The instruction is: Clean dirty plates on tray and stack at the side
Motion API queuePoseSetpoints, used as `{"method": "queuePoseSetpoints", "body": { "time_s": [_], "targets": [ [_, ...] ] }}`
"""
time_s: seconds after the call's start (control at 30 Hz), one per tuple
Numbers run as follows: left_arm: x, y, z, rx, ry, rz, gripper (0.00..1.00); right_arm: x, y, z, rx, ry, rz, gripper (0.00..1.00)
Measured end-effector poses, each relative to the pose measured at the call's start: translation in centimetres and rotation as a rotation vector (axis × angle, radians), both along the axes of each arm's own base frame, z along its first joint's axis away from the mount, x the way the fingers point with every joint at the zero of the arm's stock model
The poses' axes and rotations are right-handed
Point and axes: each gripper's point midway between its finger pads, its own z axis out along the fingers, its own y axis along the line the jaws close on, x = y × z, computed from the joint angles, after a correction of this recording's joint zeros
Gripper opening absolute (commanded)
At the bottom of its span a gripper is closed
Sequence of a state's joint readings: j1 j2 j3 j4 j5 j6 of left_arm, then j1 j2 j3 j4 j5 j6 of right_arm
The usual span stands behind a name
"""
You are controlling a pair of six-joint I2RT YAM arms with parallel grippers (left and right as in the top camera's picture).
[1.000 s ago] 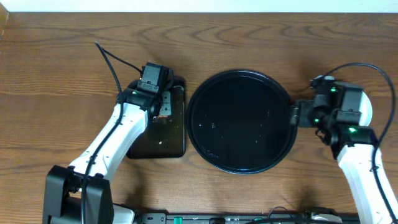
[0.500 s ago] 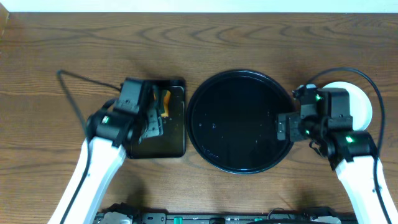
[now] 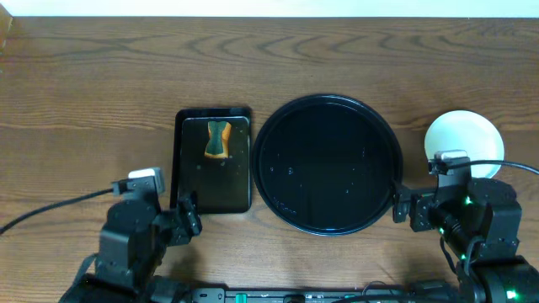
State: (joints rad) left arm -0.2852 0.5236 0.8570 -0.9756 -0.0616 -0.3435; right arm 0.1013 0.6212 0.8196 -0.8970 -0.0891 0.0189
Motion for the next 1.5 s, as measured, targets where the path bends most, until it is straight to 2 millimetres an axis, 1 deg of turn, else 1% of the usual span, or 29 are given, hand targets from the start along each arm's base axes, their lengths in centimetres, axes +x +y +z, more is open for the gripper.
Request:
{"method": "queuePoseSetpoints", "body": {
  "time_s": [0.13,0.47,0.6,0.67,0.73,0.77,0.87,0.97,1.0,1.07,1.33,1.5],
  "targets": [
    [-0.6,0.2,0.4,-0.007,-0.025,0.0,0.81,-0.4,-0.1,-0.5,-0.003,0.022,-0.001,0.99],
    [-0.6,0.2,0.4,-0.008,-0.026,0.0,0.81,-0.7,-0.2,-0.9,-0.008,0.043,-0.003,0.99],
    [-0.6,0.2,0.4,-0.008,-0.026,0.0,0.81,-1.3,-0.7,-1.5,-0.035,0.072,-0.018,0.99],
    [-0.6,0.2,0.4,-0.008,-0.026,0.0,0.81,-1.1,-0.9,-0.7,-0.036,0.015,-0.028,0.99],
    [-0.6,0.2,0.4,-0.008,-0.026,0.0,0.81,-1.0,-1.0,0.7,-0.033,-0.066,-0.033,0.99],
    [-0.6,0.2,0.4,-0.007,-0.025,0.0,0.81,-0.9,-1.2,2.1,-0.036,-0.153,-0.036,0.99],
    [-0.6,0.2,0.4,-0.008,-0.025,0.0,0.81,-1.4,-1.6,4.4,-0.042,-0.329,-0.045,0.99],
    [-0.6,0.2,0.3,-0.008,-0.023,-0.001,0.81,-2.4,-2.0,5.2,-0.046,-0.478,-0.06,0.99],
    [-0.6,0.1,0.3,-0.008,-0.022,-0.002,0.81,-2.5,-2.0,5.2,-0.045,-0.516,-0.061,0.99],
    [-0.6,0.1,0.2,-0.008,-0.019,-0.002,0.81,-2.4,-2.1,4.5,-0.046,-0.594,-0.064,0.99],
    [-0.6,0.1,0.1,-0.007,-0.018,-0.002,0.82,1.0,-2.0,2.2,-0.039,-0.76,-0.073,0.99],
    [-0.6,0.1,0.1,-0.007,-0.018,-0.002,0.82,2.2,-2.0,0.0,-0.035,-0.819,-0.08,0.99]
  ]
}}
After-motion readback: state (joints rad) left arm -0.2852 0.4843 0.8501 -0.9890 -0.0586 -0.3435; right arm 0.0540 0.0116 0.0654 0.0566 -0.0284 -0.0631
